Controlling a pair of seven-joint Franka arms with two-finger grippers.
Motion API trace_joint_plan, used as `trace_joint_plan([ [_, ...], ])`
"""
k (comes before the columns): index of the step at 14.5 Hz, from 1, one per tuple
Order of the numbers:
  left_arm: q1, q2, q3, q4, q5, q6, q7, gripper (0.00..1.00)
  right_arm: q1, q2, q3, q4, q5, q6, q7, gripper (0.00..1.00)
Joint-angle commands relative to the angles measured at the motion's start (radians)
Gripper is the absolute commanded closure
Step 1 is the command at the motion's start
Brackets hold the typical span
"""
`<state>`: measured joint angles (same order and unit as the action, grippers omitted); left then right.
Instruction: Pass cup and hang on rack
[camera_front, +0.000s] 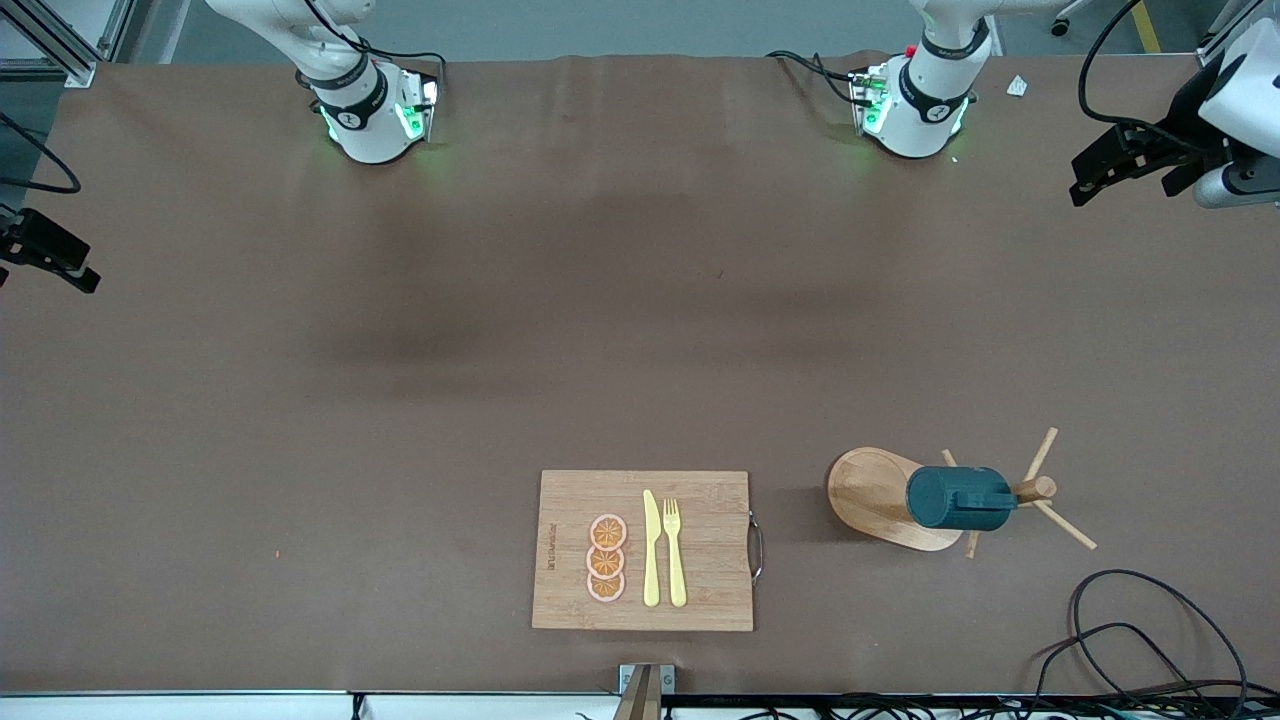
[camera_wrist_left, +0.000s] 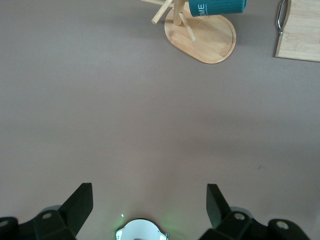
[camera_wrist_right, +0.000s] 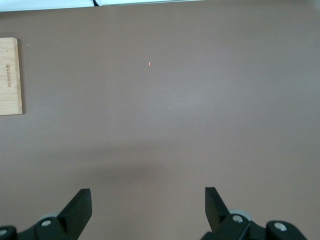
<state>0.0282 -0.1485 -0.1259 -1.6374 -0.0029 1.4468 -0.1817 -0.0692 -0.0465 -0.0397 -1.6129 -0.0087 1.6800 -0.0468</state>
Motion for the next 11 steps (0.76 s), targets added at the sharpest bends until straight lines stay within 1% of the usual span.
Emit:
trace_joint_plan([
  [1, -0.010, -0.010, -0.003, 0.004, 0.021, -0.016, 0.018, 0.00, -0.009, -0.012, 0.004, -0.002, -0.017, -0.002, 0.012, 0.00],
  [4, -0.008, -0.006, -0.040, 0.005, 0.021, -0.017, 0.014, 0.00, -0.012, -0.012, 0.003, -0.002, -0.016, -0.005, 0.012, 0.00],
  [11, -0.005, 0.021, -0.040, 0.039, 0.021, -0.017, 0.013, 0.00, -0.012, -0.012, 0.003, -0.005, -0.014, 0.000, 0.012, 0.00],
])
